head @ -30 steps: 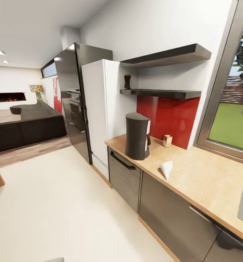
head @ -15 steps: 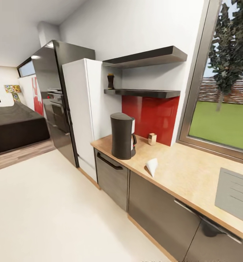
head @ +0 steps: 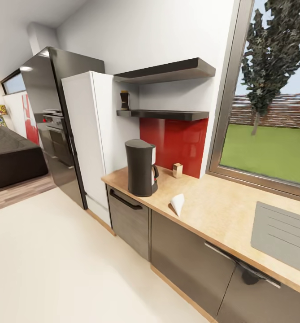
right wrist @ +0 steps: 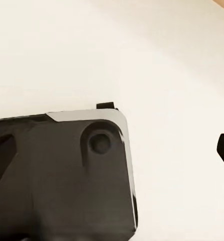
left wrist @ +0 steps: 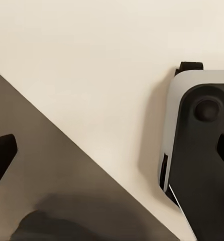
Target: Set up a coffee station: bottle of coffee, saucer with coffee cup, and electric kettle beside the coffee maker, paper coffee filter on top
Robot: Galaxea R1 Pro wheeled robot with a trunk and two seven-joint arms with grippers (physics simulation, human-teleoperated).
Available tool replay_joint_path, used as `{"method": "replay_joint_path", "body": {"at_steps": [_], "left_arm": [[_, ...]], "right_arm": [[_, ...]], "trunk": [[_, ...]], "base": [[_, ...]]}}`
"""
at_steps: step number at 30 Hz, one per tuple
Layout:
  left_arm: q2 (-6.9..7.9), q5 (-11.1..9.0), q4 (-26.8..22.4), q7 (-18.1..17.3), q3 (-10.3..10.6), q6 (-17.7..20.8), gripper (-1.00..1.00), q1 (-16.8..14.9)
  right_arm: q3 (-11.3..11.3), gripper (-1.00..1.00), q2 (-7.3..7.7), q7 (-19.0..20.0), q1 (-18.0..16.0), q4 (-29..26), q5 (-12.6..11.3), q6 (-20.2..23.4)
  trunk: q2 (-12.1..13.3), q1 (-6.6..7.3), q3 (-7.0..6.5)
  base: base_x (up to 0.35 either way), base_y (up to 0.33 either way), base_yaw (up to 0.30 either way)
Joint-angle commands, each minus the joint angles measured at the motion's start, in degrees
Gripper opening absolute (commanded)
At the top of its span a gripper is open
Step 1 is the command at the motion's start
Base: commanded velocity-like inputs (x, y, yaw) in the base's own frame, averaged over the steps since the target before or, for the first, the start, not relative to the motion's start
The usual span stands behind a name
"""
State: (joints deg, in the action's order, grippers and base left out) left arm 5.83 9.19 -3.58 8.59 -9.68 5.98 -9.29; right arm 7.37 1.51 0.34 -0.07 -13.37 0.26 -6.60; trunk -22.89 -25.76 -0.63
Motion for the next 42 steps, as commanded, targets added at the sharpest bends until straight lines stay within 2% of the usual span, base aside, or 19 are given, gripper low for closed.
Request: {"method": "replay_joint_path", "body": {"at_steps": [1, 12, 17, 22, 28, 31, 33, 34, 39, 40, 42], "left_arm": [[0.03, 0.6, -0.1, 0.1, -0.5, 0.3, 1.00, 0.0], [-0.11, 0.7, -0.2, 0.2, -0.6, -0.3, 1.00, 0.0], [-0.29, 0.7, -0.2, 0.2, -0.6, -0.4, 1.00, 0.0], [0.03, 0.7, -0.2, 0.2, -0.6, -0.5, 1.00, 0.0], [0.21, 0.6, -0.2, 0.1, -0.7, -0.6, 1.00, 0.0], [0.25, 0.5, -0.2, 0.1, -0.7, -0.6, 1.00, 0.0], [0.24, 0.4, -0.2, 0.1, -0.6, -0.6, 1.00, 0.0], [0.24, 0.4, -0.1, 0.1, -0.6, -0.6, 1.00, 0.0], [0.24, 0.4, -0.1, 0.1, -0.6, -0.5, 1.00, 0.0], [0.24, 0.4, -0.1, 0.1, -0.6, -0.5, 1.00, 0.0], [0.24, 0.4, -0.1, 0.1, -0.6, -0.5, 1.00, 0.0]], "right_arm": [[0.2, 1.00, -0.05, 0.1, 0.0, 0.5, 0.0, -0.1], [0.4, 1.00, -0.62, -0.1, 0.0, 1.2, -0.4, -0.1], [0.5, 1.00, -0.63, -0.2, 0.0, 1.2, -0.4, -0.1], [0.5, 1.00, -0.90, -0.6, 0.0, 0.0, -0.5, -0.2], [0.4, 1.00, -2.12, -0.2, 0.0, -12.9, -0.5, -0.2], [0.2, 1.00, -5.41, 0.0, 0.0, -22.8, -0.4, -0.1], [-1.3, 1.00, -7.80, 0.1, 0.0, -28.2, -0.3, 0.0], [-3.1, 1.00, -8.59, 0.0, 0.0, -30.5, -0.3, 0.1], [-15.3, 1.00, -10.29, -0.5, 0.0, -42.7, -0.4, 2.2], [-16.8, 1.00, -10.63, -0.5, 0.0, -45.5, -0.5, 3.8], [-18.3, 1.00, -11.51, -0.6, 0.0, -51.4, -0.6, 8.3]], "trunk": [[0.0, -0.02, 0.01], [0.0, -0.02, 0.01], [0.0, -0.02, 0.01], [0.0, -0.02, 0.01], [0.0, -0.02, 0.01], [0.0, -0.02, 0.01], [0.0, -0.02, 0.01], [0.0, -0.02, 0.01], [0.0, -0.02, 0.01], [0.0, -0.02, 0.01], [0.0, -0.02, 0.01]], "base": [[0.099, 0.016, -0.005], [0.253, 0.161, -0.001], [0.066, 0.275, 0.000], [0.002, 0.048, 0.000], [0.000, 0.005, 0.000], [0.000, 0.000, 0.000], [0.000, 0.000, 0.000], [0.000, 0.000, 0.000], [0.000, 0.000, 0.000], [0.000, 0.000, 0.000], [0.000, 0.000, 0.000]]}}
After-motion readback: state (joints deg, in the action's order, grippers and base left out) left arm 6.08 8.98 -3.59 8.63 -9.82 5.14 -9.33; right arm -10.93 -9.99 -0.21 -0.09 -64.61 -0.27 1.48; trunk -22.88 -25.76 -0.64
